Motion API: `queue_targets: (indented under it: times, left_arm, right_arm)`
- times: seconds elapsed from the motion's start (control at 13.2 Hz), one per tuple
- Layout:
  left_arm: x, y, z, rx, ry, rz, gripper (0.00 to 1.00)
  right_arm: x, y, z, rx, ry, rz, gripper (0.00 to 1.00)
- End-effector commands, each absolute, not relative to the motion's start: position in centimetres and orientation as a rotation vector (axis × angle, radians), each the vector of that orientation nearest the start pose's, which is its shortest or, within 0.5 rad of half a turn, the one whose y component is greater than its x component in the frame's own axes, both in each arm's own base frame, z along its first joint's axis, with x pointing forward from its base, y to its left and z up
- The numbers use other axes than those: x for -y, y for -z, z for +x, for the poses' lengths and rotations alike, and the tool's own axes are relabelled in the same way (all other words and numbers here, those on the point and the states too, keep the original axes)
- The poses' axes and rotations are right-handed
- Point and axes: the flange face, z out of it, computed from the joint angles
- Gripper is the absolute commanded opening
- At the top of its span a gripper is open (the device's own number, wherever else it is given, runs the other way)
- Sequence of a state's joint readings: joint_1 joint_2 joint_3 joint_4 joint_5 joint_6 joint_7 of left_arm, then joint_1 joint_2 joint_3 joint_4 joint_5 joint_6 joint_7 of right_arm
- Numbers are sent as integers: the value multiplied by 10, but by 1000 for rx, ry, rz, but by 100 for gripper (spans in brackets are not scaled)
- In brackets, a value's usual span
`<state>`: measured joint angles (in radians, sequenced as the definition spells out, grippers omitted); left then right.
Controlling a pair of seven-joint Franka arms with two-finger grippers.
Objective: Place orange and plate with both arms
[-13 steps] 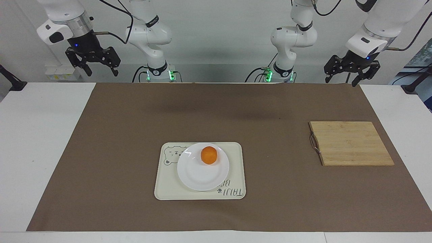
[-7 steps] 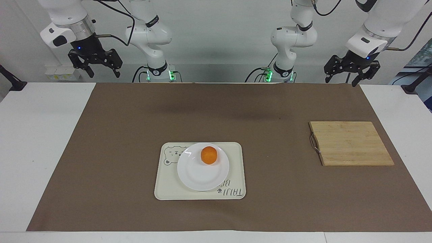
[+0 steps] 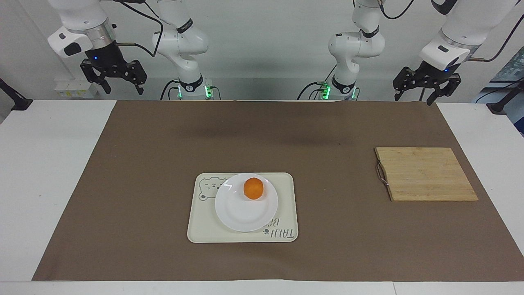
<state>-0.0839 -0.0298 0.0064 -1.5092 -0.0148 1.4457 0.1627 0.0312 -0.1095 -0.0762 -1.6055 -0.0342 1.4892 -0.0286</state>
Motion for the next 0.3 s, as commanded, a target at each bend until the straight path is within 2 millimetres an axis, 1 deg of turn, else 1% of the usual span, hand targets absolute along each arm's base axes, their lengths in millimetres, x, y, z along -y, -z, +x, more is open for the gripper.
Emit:
queue_targets:
  times: [0.0,0.08,0.15,0.23]
  left_arm:
    - [40,-661,524,-376,-43,-3122,100]
    - [40,-661,524,-376,-46,-3122,100]
    - [41,-661,523,-379,-45,-3126,100]
    - [41,-661,524,-377,-43,-3134,100]
  right_arm:
    - [28,-659,512,-24,2,-3185,100]
    - [28,-660,513,-34,-7,-3182,100]
    - [33,-663,513,-52,2,-3180,100]
    - [33,-663,518,-54,-6,-3163,100]
